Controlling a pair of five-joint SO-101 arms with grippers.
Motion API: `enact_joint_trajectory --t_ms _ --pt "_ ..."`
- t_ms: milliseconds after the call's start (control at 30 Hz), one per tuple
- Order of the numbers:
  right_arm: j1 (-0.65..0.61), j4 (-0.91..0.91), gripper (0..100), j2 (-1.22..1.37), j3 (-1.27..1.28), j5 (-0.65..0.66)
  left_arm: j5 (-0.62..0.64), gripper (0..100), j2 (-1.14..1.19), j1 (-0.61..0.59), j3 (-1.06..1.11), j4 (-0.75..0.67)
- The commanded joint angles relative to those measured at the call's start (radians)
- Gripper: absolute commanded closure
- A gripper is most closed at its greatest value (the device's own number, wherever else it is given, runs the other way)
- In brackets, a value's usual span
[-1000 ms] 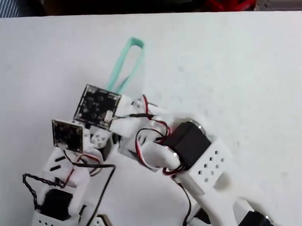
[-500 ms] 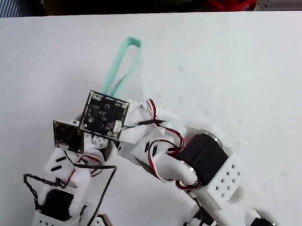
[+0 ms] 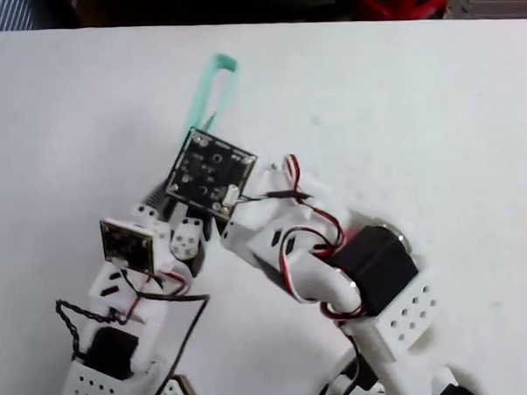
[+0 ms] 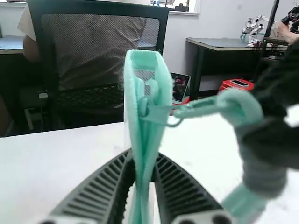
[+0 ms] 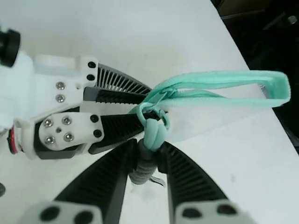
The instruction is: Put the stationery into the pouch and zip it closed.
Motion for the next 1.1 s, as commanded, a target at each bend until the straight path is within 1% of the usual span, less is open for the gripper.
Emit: enact_joint_trajectory --t_ms 0,67,133,200,267,433,500,567,667,733,800,867,900,1067 --pt "0.024 -0.071 97.9 -0.019 -0.051 -0.032 0.011 98 -0.005 0.022 -0.017 0.02" --pt "0.054 -0.137 98.0 -0.018 -0.046 -0.077 0.009 98 -0.005 0.015 -0.037 0.066" --pt "0.09 -0.202 98.0 -0.018 -0.044 -0.11 0.006 98 -0.005 0.015 -0.071 0.144" --pt "0.125 -0.251 98.0 -0.018 -0.044 -0.132 -0.028 98 -0.005 0.019 -0.095 0.198" --pt "0.136 -0.282 98.0 -0.018 -0.044 -0.13 -0.048 98 -0.005 0.018 -0.101 0.216" --pt "0.142 -0.323 98.0 -0.001 -0.051 -0.129 -0.049 98 -0.005 0.015 -0.103 0.221" --pt "0.139 -0.317 98.0 0.018 -0.057 -0.129 -0.054 98 -0.005 0.015 -0.103 0.221" --pt "0.137 -0.271 98.0 0.021 -0.06 -0.129 -0.054 98 -0.005 0.015 -0.103 0.221" --pt "0.13 -0.102 97.6 0.005 -0.086 -0.135 -0.054 98 -0.005 0.015 -0.103 0.221" --pt "0.088 -0.012 93.6 -0.01 -0.086 -0.135 -0.054 98 -0.005 0.015 -0.101 0.221" --pt "0.054 0.025 84.4 -0.007 -0.055 -0.137 -0.054 98 -0.005 0.015 -0.101 0.219" --pt "0.035 -0.025 76.1 -0.01 0.017 -0.137 -0.054 98 -0.005 0.015 -0.101 0.216" --pt "0.031 -0.056 73.7 -0.015 0.058 -0.137 -0.054 98 -0.005 0.015 -0.103 0.219" --pt "0.007 -0.257 75.0 -0.061 0.281 -0.133 -0.054 98 -0.005 0.015 -0.101 0.221"
